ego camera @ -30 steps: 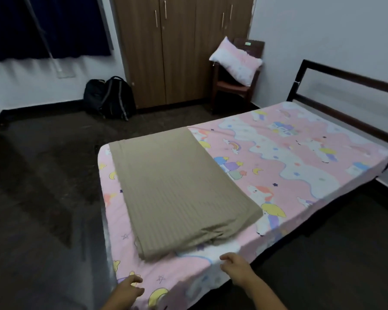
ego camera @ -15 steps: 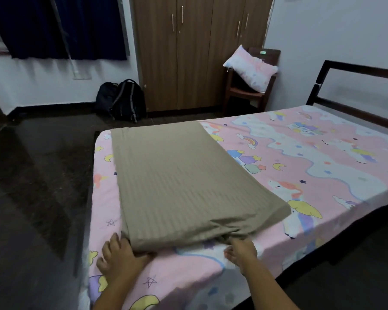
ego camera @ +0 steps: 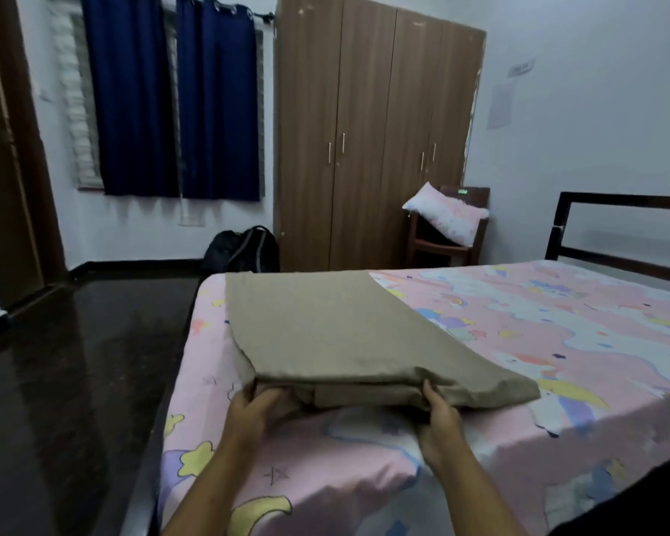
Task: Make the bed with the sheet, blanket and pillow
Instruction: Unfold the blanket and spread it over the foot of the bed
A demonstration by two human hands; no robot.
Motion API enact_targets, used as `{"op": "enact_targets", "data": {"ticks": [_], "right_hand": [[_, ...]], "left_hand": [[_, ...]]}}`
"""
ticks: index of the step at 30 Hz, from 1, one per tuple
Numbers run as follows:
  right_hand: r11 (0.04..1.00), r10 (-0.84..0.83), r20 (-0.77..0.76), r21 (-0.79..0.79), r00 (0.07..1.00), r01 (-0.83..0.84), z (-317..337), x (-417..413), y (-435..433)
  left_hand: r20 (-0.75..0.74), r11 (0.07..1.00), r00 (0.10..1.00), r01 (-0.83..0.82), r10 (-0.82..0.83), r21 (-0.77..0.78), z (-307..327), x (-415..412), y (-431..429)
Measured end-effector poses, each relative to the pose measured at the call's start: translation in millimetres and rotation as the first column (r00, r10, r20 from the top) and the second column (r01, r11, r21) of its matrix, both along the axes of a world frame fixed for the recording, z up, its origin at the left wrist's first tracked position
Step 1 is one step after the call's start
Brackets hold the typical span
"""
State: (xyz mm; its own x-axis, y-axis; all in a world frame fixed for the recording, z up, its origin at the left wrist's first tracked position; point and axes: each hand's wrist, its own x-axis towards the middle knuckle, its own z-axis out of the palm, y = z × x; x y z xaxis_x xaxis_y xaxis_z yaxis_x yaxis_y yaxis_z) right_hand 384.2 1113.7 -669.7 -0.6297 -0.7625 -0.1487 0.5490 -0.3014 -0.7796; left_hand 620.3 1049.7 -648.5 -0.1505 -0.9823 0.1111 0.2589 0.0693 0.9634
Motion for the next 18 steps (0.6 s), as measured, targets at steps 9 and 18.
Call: {"op": "enact_targets", "data": {"ticks": [9,18], "right_hand": [[0.954,0.147,0.301,-0.295,0.942,-0.055,3,24,18],[0.94,0.27,0.246,-0.279,0.931,-0.198,5,43,17]], "left_hand": [[-0.016,0.994,0.994,0.109,-0.109,-0.015,-8,-5,53],[-0.263,0.913,0.953,0.236,-0.15,0.334,-9,3,72]]}}
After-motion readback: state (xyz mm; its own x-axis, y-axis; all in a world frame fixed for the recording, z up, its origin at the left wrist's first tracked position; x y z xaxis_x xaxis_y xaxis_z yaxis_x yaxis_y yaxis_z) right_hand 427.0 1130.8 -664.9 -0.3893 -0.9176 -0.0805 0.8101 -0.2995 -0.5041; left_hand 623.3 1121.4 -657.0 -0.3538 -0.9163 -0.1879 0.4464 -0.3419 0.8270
